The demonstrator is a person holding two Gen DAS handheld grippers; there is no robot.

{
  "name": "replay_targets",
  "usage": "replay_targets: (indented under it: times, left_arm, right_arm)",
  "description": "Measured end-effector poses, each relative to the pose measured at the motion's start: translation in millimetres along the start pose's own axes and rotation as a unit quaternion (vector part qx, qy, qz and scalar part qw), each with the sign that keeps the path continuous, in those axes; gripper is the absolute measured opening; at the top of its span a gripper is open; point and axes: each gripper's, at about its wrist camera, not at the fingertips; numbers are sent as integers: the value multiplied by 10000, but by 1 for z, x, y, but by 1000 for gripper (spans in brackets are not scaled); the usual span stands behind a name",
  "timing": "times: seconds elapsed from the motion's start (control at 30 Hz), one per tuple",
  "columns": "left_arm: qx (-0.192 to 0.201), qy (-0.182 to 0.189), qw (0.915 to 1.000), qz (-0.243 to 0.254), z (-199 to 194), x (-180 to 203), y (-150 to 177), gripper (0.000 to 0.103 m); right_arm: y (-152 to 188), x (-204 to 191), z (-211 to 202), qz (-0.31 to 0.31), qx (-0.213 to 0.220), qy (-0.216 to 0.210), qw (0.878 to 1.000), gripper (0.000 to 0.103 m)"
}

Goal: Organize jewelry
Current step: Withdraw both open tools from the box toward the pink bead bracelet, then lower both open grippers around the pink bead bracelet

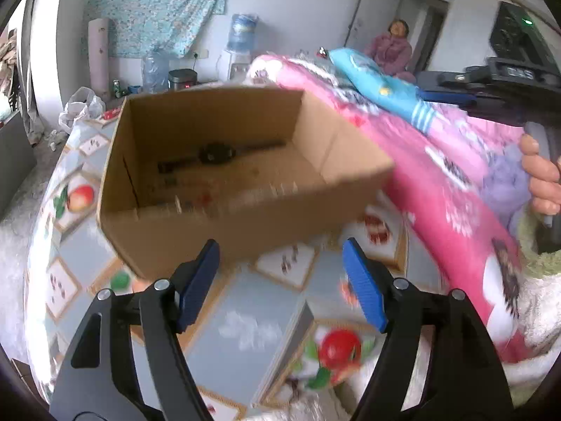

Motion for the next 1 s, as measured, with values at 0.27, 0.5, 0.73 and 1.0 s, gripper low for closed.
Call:
replay_targets:
  times: [0.27, 0.5, 0.73, 1.0]
  left_arm:
    - [-256, 157, 9978, 599, 16, 46, 45, 74]
    - [-550, 283, 9948, 812, 39, 74, 65, 74]
    - [-389, 412, 9938, 952, 37, 88, 71, 74]
    - [-258, 306, 9934, 1074, 31, 89, 75, 74]
  right_arm:
    - [100, 37, 62, 43, -967, 532, 9939, 32]
    - [133, 50, 108, -175, -1149, 1209, 9858, 32]
    - [135, 49, 116, -551, -1179, 1467, 9806, 27]
    - [136, 42, 124, -741, -1220, 1469, 9788, 10]
Point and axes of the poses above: each gripper's, at about its wrist camera, not at the fingertips, and z roughly the way its jaws point, x to its right, y to its underside, and after that the axes turned 15 degrees about z, right-handed
